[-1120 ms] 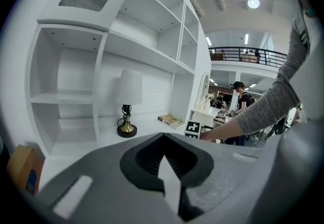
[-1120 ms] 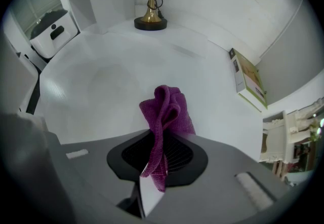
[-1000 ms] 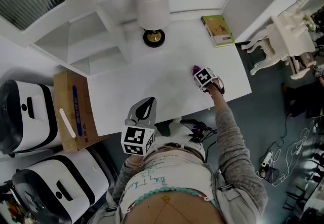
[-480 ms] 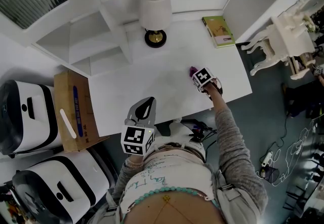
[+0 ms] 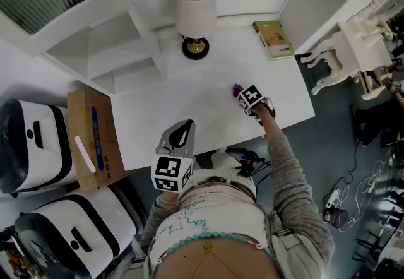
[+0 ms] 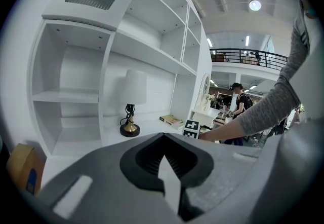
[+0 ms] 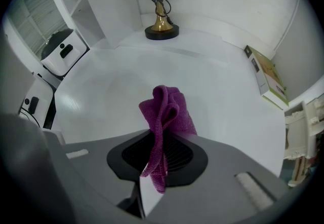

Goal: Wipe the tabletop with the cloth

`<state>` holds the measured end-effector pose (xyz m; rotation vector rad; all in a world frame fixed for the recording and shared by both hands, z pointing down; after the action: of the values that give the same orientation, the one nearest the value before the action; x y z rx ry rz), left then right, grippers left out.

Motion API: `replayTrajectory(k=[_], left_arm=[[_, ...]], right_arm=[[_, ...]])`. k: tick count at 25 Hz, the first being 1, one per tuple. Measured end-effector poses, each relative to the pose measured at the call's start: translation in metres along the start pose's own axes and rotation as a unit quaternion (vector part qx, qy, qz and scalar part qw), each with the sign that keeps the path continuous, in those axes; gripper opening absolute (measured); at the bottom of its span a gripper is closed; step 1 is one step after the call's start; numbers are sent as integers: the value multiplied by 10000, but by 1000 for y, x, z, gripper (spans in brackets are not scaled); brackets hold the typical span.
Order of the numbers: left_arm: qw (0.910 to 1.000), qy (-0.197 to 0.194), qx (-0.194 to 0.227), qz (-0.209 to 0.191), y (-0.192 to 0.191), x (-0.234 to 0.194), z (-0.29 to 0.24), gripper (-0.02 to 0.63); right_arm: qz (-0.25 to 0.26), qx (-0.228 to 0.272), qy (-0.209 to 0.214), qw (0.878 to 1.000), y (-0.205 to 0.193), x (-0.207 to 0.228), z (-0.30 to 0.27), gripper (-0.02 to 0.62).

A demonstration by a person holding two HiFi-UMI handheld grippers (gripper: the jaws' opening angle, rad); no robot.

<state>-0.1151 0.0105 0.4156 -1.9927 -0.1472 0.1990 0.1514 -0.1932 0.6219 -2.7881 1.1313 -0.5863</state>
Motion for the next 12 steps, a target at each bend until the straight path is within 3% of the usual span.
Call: replayTrajectory(k=[12], left_arm=[[10000, 14, 4, 52, -2, -9, 6, 2]], right_arm=[[185, 59, 374, 9991, 18, -28, -14, 80]])
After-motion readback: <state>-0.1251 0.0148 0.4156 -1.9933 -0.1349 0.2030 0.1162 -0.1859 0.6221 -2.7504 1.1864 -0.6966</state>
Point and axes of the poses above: the fingertips, and each gripper's own axes: z backward along the fingers, x to its right, y out of its top, the point moved 10 cm from there along z, backward along the fingers, and after that the axes turned 15 degrees about y, right-handed, at the moved point
